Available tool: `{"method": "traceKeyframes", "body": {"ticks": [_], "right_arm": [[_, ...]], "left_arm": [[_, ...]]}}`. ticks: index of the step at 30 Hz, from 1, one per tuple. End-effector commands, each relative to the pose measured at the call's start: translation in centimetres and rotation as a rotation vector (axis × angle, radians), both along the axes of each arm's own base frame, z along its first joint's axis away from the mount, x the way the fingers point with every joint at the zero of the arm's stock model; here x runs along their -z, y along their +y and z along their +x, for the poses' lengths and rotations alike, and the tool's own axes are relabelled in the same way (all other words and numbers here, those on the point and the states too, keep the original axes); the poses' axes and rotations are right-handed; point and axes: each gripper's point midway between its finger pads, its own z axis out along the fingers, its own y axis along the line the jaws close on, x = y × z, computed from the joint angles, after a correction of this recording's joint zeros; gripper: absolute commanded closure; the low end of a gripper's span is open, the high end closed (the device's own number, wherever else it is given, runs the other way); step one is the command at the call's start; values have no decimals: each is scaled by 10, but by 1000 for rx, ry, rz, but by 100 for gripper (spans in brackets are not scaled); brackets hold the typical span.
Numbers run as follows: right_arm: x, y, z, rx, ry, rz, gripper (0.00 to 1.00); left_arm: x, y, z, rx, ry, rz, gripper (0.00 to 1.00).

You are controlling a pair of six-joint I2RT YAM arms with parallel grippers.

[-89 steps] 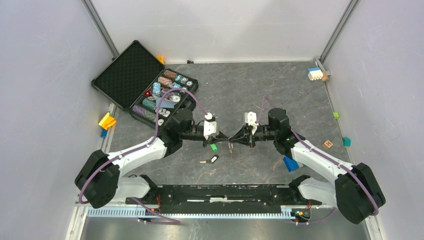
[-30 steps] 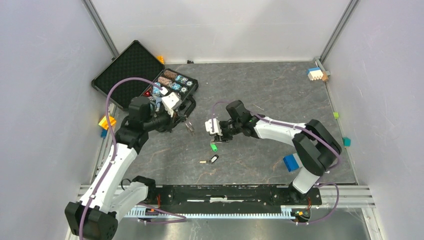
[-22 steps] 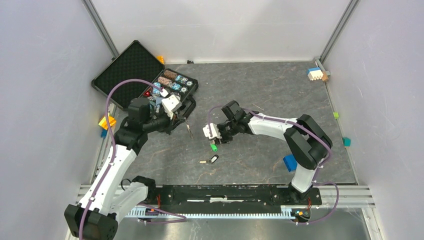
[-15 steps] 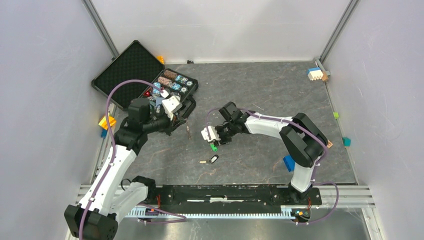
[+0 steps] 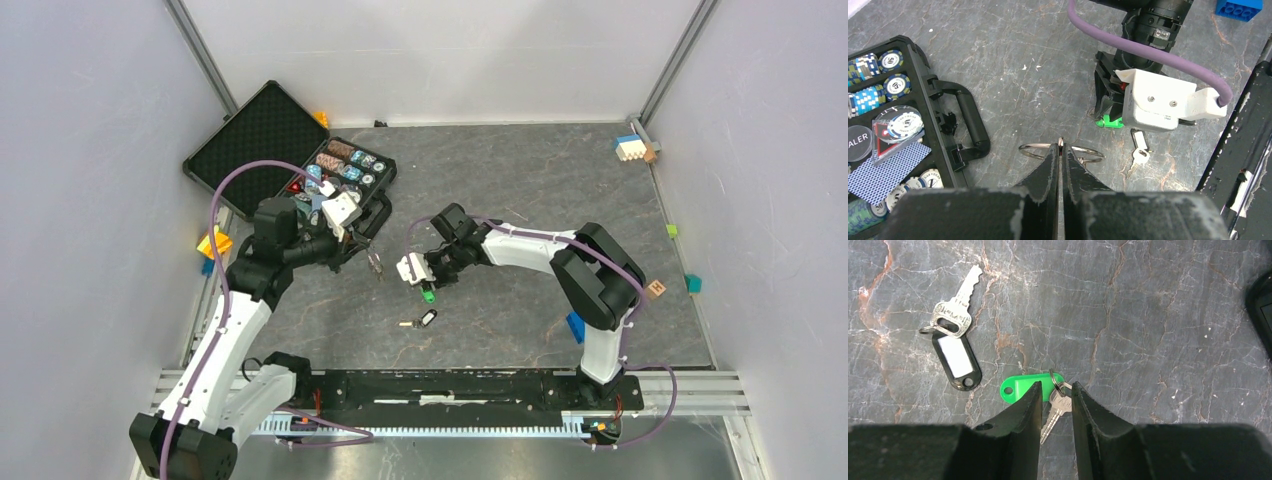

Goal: Put the keys on the keyring

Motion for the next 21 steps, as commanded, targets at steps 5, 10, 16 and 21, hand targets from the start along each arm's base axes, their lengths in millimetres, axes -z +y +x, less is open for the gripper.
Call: {"method": "traceKeyframes", "body": {"ticks": [5, 10, 16, 21], "right_arm": [[-5, 14, 4, -42, -28, 11, 67], [-4, 15, 4, -44, -35, 3, 70], [0, 15, 4, -47, -30, -9, 78], [1, 14, 3, -49, -27, -12, 83]], "left_arm": [[-16, 0, 2, 26, -86, -2, 98], [-16, 1, 2, 24, -86, -4, 98], [-16, 1, 3, 23, -88, -5, 98], [-15, 1, 3, 26, -86, -4, 98]]}}
